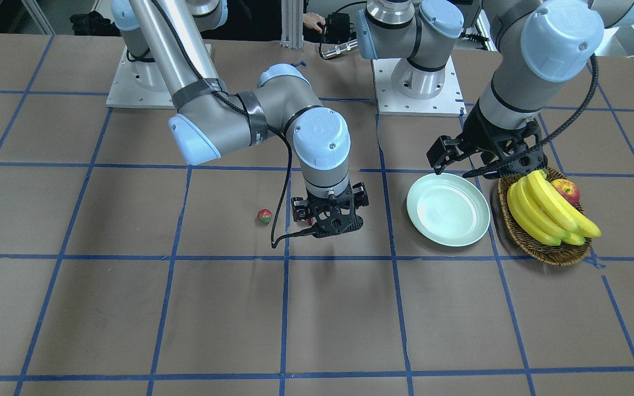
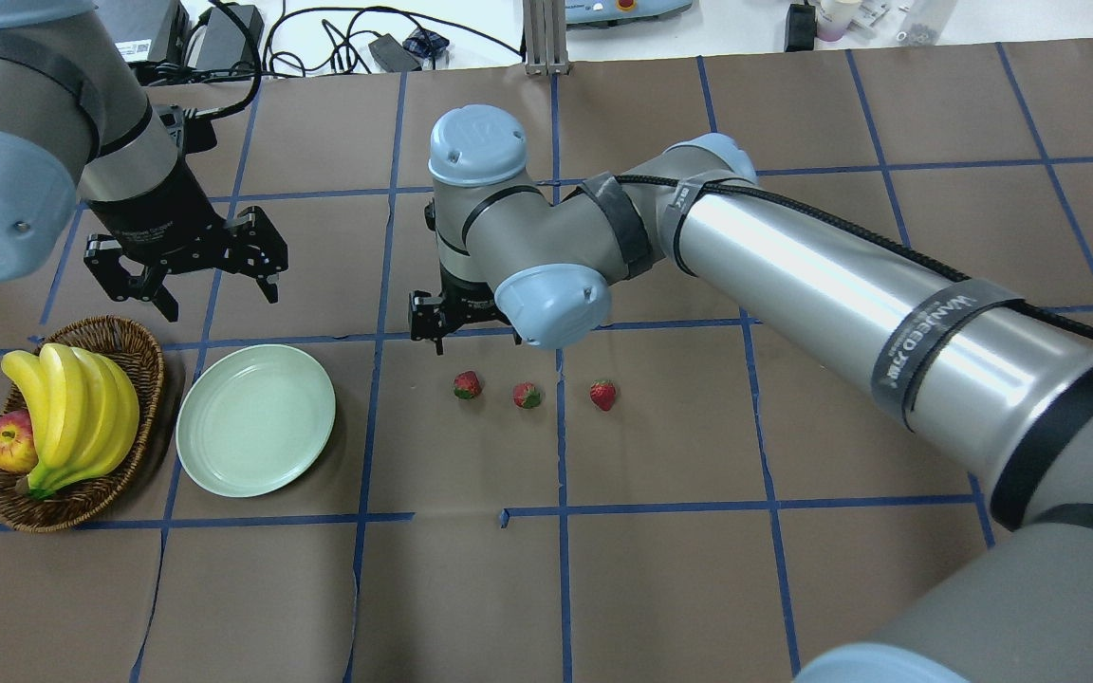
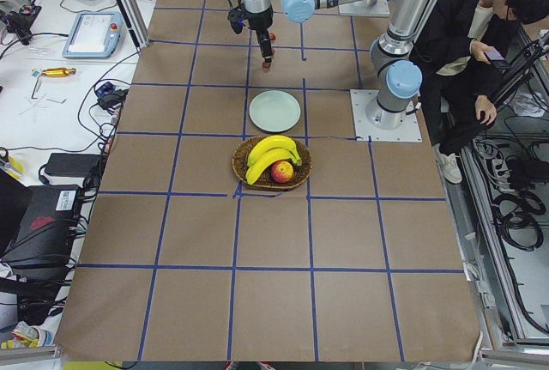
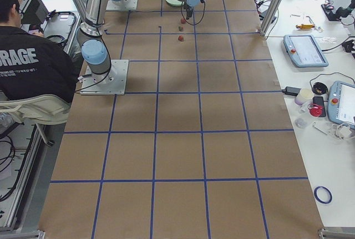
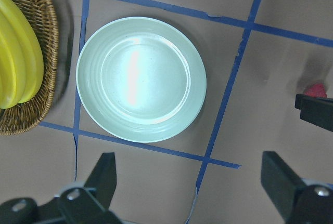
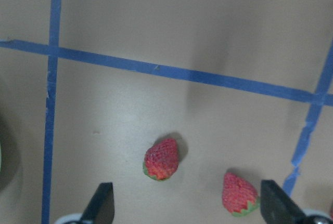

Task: Collect all strawberries into plate
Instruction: 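Move the right gripper over the third strawberry and lower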

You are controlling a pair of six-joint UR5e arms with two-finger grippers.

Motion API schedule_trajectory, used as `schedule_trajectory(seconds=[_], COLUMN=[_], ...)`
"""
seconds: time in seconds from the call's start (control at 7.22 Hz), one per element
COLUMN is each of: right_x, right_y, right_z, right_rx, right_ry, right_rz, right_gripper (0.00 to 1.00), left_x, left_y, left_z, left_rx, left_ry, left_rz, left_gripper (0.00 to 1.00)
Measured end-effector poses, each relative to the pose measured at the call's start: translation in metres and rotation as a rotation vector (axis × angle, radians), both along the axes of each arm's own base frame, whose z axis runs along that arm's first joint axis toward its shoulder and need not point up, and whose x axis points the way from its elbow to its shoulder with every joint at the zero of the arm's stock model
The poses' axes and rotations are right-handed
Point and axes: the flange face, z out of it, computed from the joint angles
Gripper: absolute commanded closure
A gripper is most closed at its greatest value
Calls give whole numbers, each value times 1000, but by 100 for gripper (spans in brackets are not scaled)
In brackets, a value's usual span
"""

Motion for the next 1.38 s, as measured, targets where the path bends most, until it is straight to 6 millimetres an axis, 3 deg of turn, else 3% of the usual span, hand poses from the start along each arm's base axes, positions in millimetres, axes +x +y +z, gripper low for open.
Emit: schedule_trajectory(seconds=[0.14,0.28,0.42,0.69,0.97,1.38], right_x=[-26,-59,-89,-125,-136,-136], right_y=[-9,-20,-29,-28,-15,-7], right_z=[20,26,24,-4,-37,-72], right_rx=[-23,-1,38,109,149,204], right_ry=[27,50,64,83,91,83], right_rz=[17,45,98,181,181,181], right_gripper=[0,0,0,0,0,0], left_x=[0,-1,-2,-4,-2,-4], left_y=[0,1,1,2,-1,1], left_z=[1,4,6,6,-6,-19], left_rx=[-2,-9,-15,-16,10,37], left_ry=[-2,-7,-11,-8,2,8], left_rz=[0,-1,-3,-7,-19,-34], left_gripper=[0,0,0,0,0,0])
